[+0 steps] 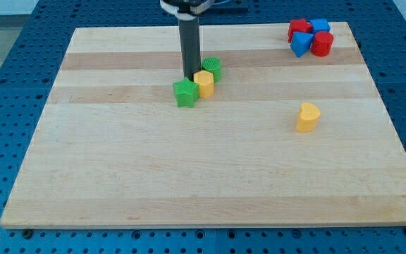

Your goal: Push the green circle along with the yellow hexagon to the right of the green star

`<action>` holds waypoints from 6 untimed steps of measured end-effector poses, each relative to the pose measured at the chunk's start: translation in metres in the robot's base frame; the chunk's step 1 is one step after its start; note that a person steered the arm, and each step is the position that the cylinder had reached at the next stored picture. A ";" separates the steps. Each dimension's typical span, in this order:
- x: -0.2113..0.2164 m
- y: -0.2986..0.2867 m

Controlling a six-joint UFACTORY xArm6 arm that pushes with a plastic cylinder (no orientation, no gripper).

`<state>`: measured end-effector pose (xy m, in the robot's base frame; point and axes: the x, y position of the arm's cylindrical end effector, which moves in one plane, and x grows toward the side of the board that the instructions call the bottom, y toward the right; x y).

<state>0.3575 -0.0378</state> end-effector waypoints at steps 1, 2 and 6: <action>0.004 0.000; -0.031 -0.002; -0.039 0.035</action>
